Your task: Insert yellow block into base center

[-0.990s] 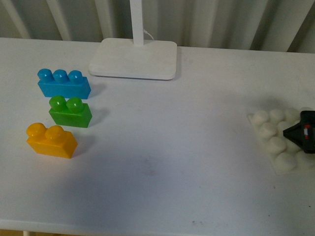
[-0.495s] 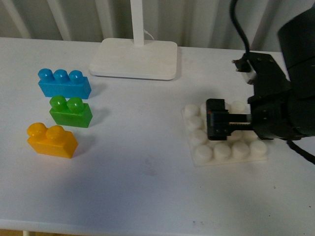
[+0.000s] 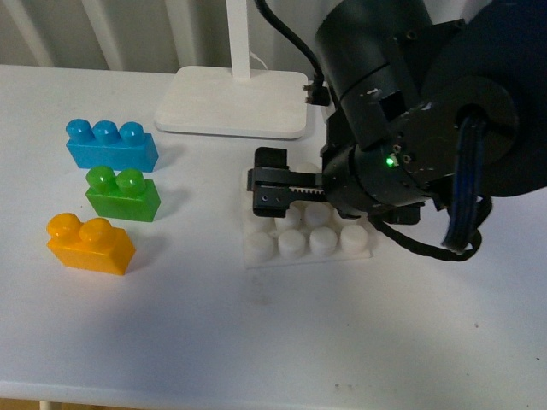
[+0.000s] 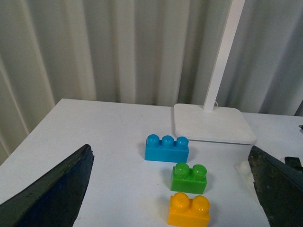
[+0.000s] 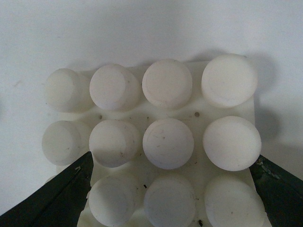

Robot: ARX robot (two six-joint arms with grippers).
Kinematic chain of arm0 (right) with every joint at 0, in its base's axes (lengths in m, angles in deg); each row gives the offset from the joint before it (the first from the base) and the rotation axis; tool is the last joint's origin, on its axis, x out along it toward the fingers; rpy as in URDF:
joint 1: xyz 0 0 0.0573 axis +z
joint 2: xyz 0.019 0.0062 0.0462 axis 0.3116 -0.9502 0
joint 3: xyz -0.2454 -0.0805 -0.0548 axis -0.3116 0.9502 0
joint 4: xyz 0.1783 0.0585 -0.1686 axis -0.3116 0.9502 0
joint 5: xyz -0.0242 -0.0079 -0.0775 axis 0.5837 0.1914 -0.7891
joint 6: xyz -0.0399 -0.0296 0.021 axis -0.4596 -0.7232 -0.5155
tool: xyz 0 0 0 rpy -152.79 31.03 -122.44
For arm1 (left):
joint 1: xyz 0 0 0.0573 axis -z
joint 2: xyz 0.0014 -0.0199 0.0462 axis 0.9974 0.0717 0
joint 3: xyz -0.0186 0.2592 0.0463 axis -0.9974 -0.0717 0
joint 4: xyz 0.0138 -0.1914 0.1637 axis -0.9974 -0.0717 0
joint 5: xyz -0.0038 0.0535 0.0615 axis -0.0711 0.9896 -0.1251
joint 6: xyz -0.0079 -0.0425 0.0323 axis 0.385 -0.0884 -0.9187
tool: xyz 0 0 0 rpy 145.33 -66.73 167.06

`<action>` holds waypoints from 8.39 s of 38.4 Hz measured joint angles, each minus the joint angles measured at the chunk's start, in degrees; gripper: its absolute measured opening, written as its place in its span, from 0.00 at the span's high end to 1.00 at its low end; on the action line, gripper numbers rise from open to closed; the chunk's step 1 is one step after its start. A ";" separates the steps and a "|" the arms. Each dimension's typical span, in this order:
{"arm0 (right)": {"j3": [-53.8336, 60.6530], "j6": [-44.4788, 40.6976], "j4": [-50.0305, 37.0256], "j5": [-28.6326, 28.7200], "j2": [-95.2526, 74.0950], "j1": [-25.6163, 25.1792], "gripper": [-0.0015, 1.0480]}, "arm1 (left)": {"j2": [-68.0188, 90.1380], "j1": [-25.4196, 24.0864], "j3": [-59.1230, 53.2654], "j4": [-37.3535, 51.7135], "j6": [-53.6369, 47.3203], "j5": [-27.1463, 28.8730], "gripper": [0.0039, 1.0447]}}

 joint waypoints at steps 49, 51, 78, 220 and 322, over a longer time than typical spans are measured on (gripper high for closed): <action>24.83 -0.17 -11.56 8.02 35.98 -18.62 0.09 | 0.00 0.00 0.02 0.00 0.00 0.00 0.06; 29.38 -1.64 -9.03 9.92 44.70 -22.45 0.09 | 0.00 0.00 0.00 0.00 0.00 0.00 0.06; 57.07 -24.87 -16.94 1.33 92.63 -30.14 0.99 | 0.00 0.00 0.00 -0.02 0.00 0.02 0.06; 59.80 -24.98 7.96 1.49 120.83 -30.14 0.09 | 103.58 8.48 15.80 54.18 -2.69 -4.48 0.06; 59.80 -24.98 7.96 1.49 120.83 -30.14 0.09 | 106.57 36.74 41.03 28.96 13.05 19.30 0.37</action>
